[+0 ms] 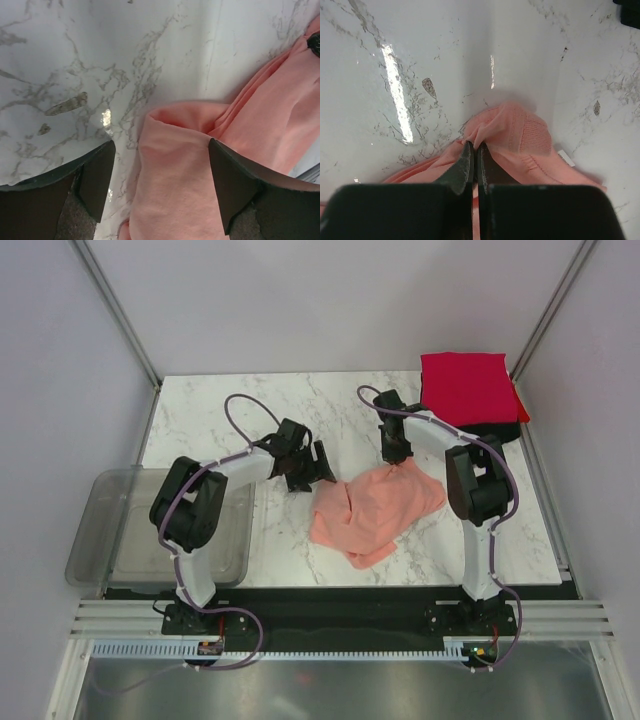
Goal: Fold and stack the t-shirts
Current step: Flatten the tshirt out
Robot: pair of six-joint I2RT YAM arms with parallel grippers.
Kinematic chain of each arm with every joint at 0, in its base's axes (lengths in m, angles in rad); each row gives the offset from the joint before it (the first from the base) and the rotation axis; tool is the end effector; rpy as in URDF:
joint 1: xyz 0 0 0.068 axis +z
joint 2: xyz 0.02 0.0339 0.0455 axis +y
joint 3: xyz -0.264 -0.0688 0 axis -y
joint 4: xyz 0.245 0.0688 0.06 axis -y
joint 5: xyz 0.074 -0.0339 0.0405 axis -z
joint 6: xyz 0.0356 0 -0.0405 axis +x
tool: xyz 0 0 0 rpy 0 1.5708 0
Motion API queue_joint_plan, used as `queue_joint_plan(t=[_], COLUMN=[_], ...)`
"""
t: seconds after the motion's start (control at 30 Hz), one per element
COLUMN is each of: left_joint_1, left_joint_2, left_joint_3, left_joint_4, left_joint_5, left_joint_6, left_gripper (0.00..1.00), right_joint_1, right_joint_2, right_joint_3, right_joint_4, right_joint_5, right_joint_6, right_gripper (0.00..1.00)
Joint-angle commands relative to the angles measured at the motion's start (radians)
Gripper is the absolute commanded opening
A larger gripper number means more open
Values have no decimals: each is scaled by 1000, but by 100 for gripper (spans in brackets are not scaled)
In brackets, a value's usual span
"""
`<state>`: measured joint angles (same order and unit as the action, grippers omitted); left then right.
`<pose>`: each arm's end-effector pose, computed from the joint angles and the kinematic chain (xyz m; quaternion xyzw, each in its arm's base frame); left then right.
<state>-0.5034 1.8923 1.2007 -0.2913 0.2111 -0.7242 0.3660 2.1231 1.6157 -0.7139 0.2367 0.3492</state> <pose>0.3387 -0.1950 0.1634 -0.0745 0.9493 -0.2484 0.1774 0.4129 0.1493 0.1696 0.0123 0.9780 -0.0485 0.2024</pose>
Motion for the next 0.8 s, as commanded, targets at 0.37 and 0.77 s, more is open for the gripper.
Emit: queue_joint_plan(t=[0.37, 0.77], left_joint_1=[-11, 40], left_joint_2=[-51, -303], left_joint_3=[-130, 467], left_joint_4=[230, -385], left_joint_5=[189, -22], left_joint_6=[-153, 20], left_gripper=[2, 2], right_joint_1=[-7, -111], right_joint_2=[-37, -265], right_joint_3=[-23, 339], right_joint_4=[18, -195], right_joint_5=[-56, -102], right_joint_6=[-3, 22], right_gripper=[0, 0])
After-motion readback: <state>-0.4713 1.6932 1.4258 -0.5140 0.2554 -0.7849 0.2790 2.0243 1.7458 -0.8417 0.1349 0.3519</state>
